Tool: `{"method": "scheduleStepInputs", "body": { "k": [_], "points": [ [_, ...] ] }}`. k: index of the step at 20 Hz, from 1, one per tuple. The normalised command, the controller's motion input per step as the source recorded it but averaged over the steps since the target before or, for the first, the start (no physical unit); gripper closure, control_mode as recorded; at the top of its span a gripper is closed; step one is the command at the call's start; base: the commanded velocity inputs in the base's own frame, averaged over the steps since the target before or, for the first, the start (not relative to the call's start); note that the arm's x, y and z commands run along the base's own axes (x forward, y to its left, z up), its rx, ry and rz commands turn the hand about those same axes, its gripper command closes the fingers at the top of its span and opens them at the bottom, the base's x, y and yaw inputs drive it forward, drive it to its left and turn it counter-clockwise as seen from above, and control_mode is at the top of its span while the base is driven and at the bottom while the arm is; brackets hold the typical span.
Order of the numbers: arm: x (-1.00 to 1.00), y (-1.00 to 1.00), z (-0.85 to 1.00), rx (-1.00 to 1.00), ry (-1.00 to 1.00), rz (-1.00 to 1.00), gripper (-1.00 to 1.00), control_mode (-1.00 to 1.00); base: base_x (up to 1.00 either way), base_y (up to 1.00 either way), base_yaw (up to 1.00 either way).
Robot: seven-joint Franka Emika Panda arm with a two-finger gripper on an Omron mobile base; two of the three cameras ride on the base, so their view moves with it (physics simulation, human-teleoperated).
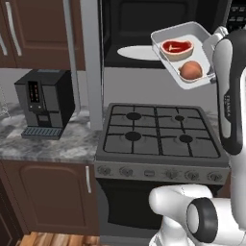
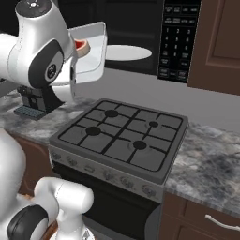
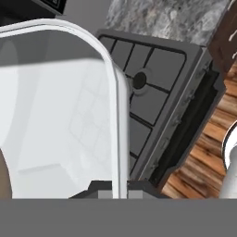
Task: Place the tupperware containing the steak and onion meal in the microwave. Close the microwave door and press the start button to reheat the meal.
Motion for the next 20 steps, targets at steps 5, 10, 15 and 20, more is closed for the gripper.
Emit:
{"method": "scheduleStepInputs", "body": {
  "k": [5, 10, 15, 20],
  "points": [
    [0.63, 0.01, 0.0, 0.0, 0.0, -0.04, 1.0, -1.0, 0.0, 0.0, 0.0],
    [0.6, 0.0, 0.02, 0.0, 0.0, -0.05, 1.0, -1.0, 0.0, 0.0, 0.0],
    [0.53, 0.0, 0.04, 0.03, 0.0, -0.08, 1.0, -1.0, 0.0, 0.0, 0.0],
    [0.59, 0.0, 0.01, 0.06, 0.0, -0.04, 1.0, -1.0, 0.0, 0.0, 0.0]
  ]
}}
